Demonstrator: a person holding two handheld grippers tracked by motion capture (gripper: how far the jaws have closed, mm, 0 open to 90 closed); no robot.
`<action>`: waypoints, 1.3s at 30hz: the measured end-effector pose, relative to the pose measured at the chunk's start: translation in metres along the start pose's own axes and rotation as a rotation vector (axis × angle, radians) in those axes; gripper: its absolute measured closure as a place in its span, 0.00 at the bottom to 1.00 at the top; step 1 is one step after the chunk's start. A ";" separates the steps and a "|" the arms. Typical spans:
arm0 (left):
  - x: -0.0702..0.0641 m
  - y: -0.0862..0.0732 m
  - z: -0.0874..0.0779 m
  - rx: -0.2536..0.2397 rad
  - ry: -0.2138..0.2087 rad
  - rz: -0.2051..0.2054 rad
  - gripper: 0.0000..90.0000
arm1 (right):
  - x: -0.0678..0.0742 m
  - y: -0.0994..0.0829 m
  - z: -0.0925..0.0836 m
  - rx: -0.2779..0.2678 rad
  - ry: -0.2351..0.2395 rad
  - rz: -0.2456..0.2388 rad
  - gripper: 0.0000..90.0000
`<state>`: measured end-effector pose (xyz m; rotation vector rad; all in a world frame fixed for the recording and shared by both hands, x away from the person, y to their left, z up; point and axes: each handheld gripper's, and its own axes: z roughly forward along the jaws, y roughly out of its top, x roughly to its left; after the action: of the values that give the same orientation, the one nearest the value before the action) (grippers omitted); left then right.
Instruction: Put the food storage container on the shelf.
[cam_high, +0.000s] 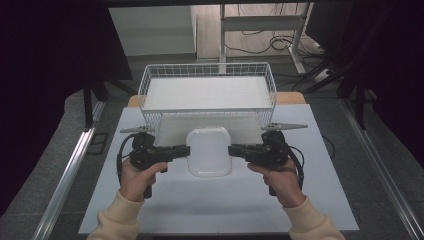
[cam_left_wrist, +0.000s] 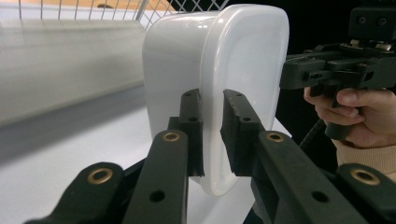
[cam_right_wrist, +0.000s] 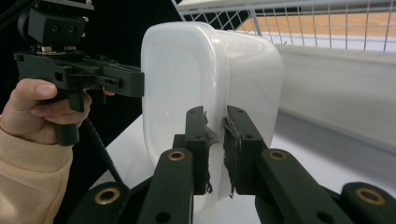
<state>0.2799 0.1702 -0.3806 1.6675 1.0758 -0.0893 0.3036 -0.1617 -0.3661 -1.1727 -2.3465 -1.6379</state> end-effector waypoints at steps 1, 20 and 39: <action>0.000 0.000 0.000 0.000 0.000 0.000 0.88 | 0.000 0.000 0.000 0.000 0.000 0.000 0.89; -0.012 0.055 -0.005 0.003 0.028 0.062 0.88 | 0.001 0.048 -0.010 -0.032 -0.018 -0.015 0.89; -0.007 0.103 -0.005 0.015 0.018 0.051 0.88 | -0.004 0.093 -0.011 -0.024 -0.030 -0.024 0.89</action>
<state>0.3436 0.1713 -0.2989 1.7107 1.0478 -0.0497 0.3580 -0.1584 -0.2905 -1.1857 -2.3747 -1.6722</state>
